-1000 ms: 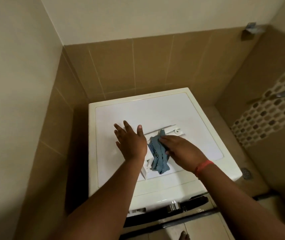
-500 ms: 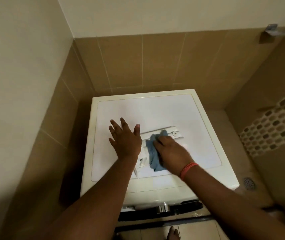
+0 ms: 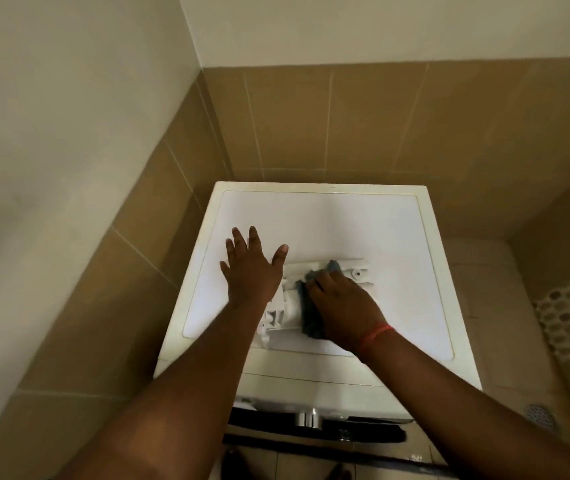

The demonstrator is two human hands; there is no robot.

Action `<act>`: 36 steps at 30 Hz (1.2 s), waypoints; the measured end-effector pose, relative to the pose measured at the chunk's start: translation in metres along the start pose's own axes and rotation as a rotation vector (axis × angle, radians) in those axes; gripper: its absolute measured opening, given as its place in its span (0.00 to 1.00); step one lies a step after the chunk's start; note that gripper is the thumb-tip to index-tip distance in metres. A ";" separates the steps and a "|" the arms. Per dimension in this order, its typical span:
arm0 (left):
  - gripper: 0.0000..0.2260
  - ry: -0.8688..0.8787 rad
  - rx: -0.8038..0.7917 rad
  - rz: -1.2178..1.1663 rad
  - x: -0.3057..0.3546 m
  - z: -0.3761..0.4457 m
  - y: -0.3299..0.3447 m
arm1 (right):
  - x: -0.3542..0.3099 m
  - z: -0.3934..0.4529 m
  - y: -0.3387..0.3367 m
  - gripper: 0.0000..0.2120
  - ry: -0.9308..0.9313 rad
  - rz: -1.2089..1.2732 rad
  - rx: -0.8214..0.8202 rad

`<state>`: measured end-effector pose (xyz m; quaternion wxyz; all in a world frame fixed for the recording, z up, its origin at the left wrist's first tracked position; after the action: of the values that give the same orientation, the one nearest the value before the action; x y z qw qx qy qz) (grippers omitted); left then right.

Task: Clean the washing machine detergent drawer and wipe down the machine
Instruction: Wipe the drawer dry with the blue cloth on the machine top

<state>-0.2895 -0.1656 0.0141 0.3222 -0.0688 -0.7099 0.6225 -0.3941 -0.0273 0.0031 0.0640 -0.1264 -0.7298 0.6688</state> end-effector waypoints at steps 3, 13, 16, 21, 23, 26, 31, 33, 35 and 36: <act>0.38 -0.013 -0.005 -0.002 0.000 0.000 0.002 | -0.026 -0.001 -0.001 0.35 -0.068 0.129 0.064; 0.38 0.000 -0.007 0.028 0.002 -0.001 0.001 | 0.041 -0.023 -0.006 0.29 0.047 0.107 0.159; 0.39 -0.008 0.001 -0.001 0.001 -0.002 0.001 | 0.025 -0.017 -0.004 0.29 0.041 0.062 0.147; 0.39 -0.017 -0.004 -0.031 0.002 -0.002 0.001 | -0.034 -0.009 -0.002 0.32 -0.007 0.092 0.120; 0.38 -0.014 -0.006 -0.035 0.004 -0.002 0.001 | -0.046 -0.011 -0.001 0.34 0.009 0.120 0.111; 0.38 -0.004 -0.005 -0.040 0.003 -0.002 0.000 | -0.037 -0.017 -0.003 0.42 0.036 0.099 0.121; 0.37 0.011 -0.013 -0.012 0.004 -0.004 -0.001 | 0.014 -0.030 0.000 0.32 0.169 0.106 0.185; 0.37 0.009 -0.007 -0.023 0.004 -0.002 0.000 | 0.014 -0.027 0.005 0.34 0.192 0.081 0.179; 0.37 0.006 -0.008 -0.038 0.003 -0.002 0.001 | -0.008 -0.020 0.006 0.38 0.165 0.095 0.168; 0.37 0.006 -0.007 -0.046 0.002 -0.003 0.001 | -0.024 -0.018 0.004 0.38 0.146 0.106 0.179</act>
<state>-0.2899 -0.1617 0.0139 0.3384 -0.0555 -0.7125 0.6122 -0.3663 -0.0164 0.0024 0.0925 -0.2067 -0.6530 0.7227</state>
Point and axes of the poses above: each hand's wrist, its own z-axis towards the middle knuckle, its own y-axis out of the palm, x = y × z, the point moved 6 cm from there along z, towards the middle knuckle, and after that the axes turned 15 degrees about y, right-handed, at the moved point
